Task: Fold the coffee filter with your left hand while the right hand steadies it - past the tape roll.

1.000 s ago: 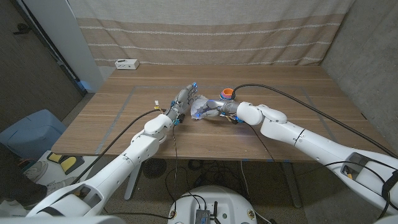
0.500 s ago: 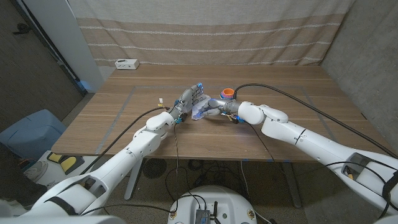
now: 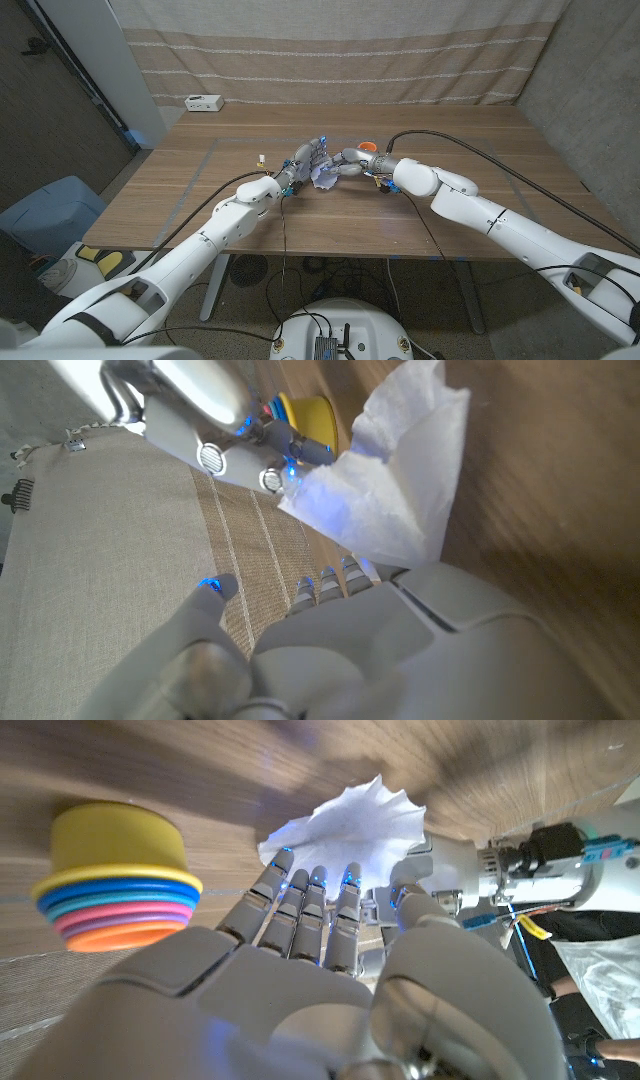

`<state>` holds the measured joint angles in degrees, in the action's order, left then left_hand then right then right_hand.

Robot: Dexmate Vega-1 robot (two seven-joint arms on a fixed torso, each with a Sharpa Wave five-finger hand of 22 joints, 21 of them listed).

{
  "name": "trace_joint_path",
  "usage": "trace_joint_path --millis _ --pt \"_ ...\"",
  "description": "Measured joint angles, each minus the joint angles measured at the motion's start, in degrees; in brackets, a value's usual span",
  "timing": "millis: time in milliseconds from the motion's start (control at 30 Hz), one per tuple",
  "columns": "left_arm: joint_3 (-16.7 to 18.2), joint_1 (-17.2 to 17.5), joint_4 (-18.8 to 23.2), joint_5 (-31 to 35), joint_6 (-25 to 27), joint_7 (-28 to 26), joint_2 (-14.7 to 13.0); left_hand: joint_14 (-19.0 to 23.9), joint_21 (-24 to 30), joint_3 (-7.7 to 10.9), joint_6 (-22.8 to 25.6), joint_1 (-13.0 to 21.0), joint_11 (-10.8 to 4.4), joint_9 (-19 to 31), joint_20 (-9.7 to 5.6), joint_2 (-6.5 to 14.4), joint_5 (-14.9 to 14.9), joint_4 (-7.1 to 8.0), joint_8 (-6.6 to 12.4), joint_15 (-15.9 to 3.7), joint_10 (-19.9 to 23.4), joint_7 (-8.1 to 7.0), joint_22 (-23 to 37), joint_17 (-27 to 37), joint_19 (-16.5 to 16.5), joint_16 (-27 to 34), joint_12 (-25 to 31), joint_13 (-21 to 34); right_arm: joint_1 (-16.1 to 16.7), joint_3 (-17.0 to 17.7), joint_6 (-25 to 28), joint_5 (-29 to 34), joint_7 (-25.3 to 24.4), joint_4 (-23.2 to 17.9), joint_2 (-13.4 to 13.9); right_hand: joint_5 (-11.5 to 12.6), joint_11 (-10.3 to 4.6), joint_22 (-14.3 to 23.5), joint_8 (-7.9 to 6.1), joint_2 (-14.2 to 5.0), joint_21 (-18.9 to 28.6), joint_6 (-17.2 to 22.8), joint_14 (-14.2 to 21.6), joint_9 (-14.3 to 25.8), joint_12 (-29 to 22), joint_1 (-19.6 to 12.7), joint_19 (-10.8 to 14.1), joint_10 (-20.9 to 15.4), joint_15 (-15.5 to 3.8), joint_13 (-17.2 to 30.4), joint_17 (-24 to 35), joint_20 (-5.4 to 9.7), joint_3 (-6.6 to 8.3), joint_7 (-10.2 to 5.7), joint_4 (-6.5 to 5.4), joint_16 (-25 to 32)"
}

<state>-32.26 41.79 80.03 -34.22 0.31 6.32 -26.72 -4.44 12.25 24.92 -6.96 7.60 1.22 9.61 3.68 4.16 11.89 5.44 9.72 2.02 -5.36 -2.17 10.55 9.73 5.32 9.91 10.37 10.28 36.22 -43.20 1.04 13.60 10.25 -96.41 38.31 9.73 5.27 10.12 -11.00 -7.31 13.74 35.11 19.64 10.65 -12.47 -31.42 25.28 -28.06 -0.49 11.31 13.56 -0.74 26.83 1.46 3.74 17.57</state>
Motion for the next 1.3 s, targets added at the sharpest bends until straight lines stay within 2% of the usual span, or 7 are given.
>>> trace_joint_path --millis 100,267,500,733,1000,1100,1300 --pt "-0.1 0.0 0.3 0.0 0.5 -0.2 -0.1 0.0 0.0 -0.23 -0.2 0.0 0.00 0.0 -0.31 0.0 0.0 0.23 0.00 0.00 0.0 -0.22 0.0 0.0 -0.3 0.0 0.0 0.0 1.2 1.5 0.0 -0.7 -1.9 -1.1 0.6 0.1 0.37 0.0 0.00 -0.10 0.0 0.1 0.5 0.0 0.0 -0.1 0.2 -0.4 0.22 0.0 -0.5 -0.20 0.45 0.09 0.44 -0.2" --pt "-0.3 0.0 0.7 -0.1 0.9 -0.3 -0.1 0.0 0.0 -0.23 -0.3 0.0 0.00 0.0 -0.31 0.0 0.0 0.23 0.00 0.00 0.0 -0.31 0.0 0.0 -0.3 0.0 0.0 0.0 3.7 4.2 0.3 -1.0 -6.7 -3.3 1.8 0.5 -0.03 0.0 0.00 -2.22 0.0 0.7 1.7 0.0 0.0 -1.6 1.1 -1.3 -0.43 0.0 -0.7 0.03 1.37 0.07 1.36 -0.2" --pt "-0.5 -0.2 0.7 -0.1 1.0 -0.1 -0.1 0.0 0.0 -0.49 -0.6 -0.3 0.00 0.0 -0.31 -0.3 0.2 -0.03 0.00 0.00 0.0 -0.62 0.0 0.0 -0.3 0.0 0.0 0.0 6.3 6.6 0.6 0.0 -12.1 -5.6 2.9 0.7 -0.74 0.2 -0.67 -2.89 0.2 3.1 4.1 0.0 -0.5 -2.3 2.5 -3.8 -0.98 0.0 -0.6 0.02 1.92 -0.46 1.92 0.5" --pt "-0.6 -0.3 0.4 -0.1 0.6 0.2 0.2 -0.1 0.0 -0.49 -0.6 -0.6 0.30 0.0 -0.31 0.0 0.2 -0.03 0.00 -0.10 -0.3 -1.69 0.0 0.0 -0.3 0.0 0.0 0.0 6.6 6.9 0.6 0.9 -12.7 -6.5 3.5 0.7 -0.97 0.2 -0.89 -3.35 0.3 4.1 4.7 0.0 -0.7 -2.8 3.1 -4.4 -1.25 0.0 -0.4 0.03 2.16 -0.44 2.15 0.9" --pt "-0.6 -0.3 0.2 -0.1 -0.1 0.3 0.4 -0.1 0.0 -0.63 -0.5 -1.3 0.30 0.0 -0.27 0.8 0.2 0.31 0.25 -0.10 -0.3 -2.18 0.0 0.0 -0.3 0.0 0.2 -0.2 5.3 5.3 1.1 2.0 -10.1 -6.4 3.4 0.7 -0.66 0.2 -0.89 -3.35 0.3 4.1 4.7 0.0 -0.7 -2.8 3.1 -4.7 -1.25 0.0 -0.1 0.03 2.36 -0.44 1.94 0.9" --pt "-0.5 -0.2 0.2 -0.3 -0.2 0.2 0.5 -0.1 0.0 1.00 -0.3 -0.9 0.44 0.0 0.52 2.1 0.2 1.24 0.25 -0.10 -0.2 -2.03 0.0 0.0 0.1 0.2 0.5 -0.2 4.4 4.4 1.2 2.2 -9.4 -5.7 3.0 0.7 -0.66 0.2 -0.89 -3.36 0.3 4.1 4.7 0.0 -0.7 -2.7 3.1 -4.7 -1.25 0.0 -0.1 0.03 2.36 -0.44 1.94 0.9" --pt "-0.2 0.4 0.4 -0.7 -0.3 -0.2 0.6 1.2 0.1 5.76 0.2 1.0 -0.61 0.0 0.71 3.3 0.2 1.70 0.25 -0.57 1.1 0.43 0.0 0.0 0.3 0.3 0.7 -0.2 3.3 3.0 1.3 2.8 -6.5 -4.8 2.4 0.7 -0.66 0.2 -0.89 -3.57 0.3 4.1 4.7 0.0 -0.7 -2.5 3.1 -4.7 -1.25 0.0 0.1 0.03 2.59 -0.44 1.71 1.1"
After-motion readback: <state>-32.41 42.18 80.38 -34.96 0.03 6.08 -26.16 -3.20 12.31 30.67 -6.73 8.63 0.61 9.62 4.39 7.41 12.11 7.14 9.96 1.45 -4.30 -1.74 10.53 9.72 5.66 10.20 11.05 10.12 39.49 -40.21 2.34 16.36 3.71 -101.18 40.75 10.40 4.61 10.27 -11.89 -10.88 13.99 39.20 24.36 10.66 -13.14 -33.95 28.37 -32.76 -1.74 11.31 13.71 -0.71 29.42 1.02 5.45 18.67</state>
